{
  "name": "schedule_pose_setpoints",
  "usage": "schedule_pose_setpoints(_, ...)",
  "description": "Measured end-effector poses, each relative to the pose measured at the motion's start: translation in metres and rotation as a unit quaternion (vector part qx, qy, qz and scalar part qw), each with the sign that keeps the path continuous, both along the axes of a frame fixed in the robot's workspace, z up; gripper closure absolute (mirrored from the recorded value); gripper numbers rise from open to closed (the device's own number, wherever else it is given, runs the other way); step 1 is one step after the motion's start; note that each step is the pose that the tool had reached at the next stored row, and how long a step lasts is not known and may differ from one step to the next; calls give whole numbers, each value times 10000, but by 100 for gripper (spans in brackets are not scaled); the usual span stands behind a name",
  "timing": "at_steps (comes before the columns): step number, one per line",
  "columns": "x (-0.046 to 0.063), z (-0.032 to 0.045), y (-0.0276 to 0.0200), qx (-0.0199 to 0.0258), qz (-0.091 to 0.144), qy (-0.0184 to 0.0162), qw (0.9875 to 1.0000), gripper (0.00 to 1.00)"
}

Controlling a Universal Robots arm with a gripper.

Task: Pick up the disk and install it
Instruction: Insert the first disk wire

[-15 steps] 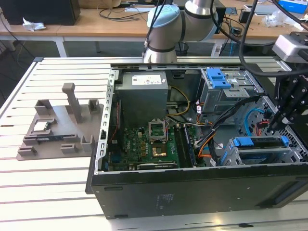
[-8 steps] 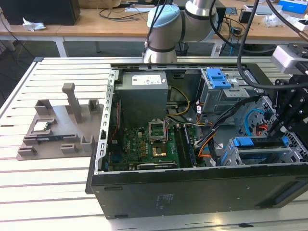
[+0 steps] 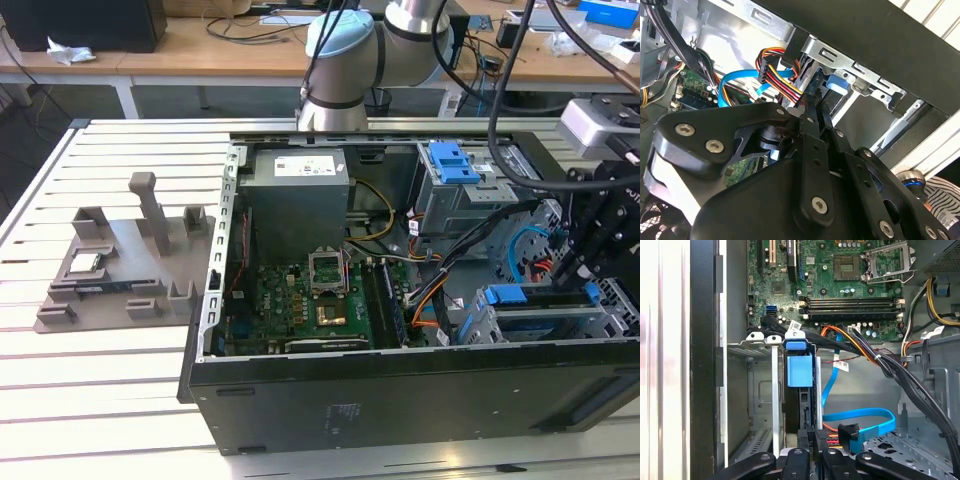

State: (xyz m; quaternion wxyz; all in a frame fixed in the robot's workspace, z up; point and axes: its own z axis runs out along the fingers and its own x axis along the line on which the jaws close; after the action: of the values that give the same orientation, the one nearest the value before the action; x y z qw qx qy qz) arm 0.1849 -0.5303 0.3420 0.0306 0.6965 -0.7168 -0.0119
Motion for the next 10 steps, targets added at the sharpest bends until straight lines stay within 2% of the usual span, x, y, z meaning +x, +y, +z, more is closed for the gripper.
schedule_pose_setpoints(6,0,-62,0,-4,0,1,10000,84)
schedule_pose_setpoints(10,0,-72,0,-1,0,0,10000,84)
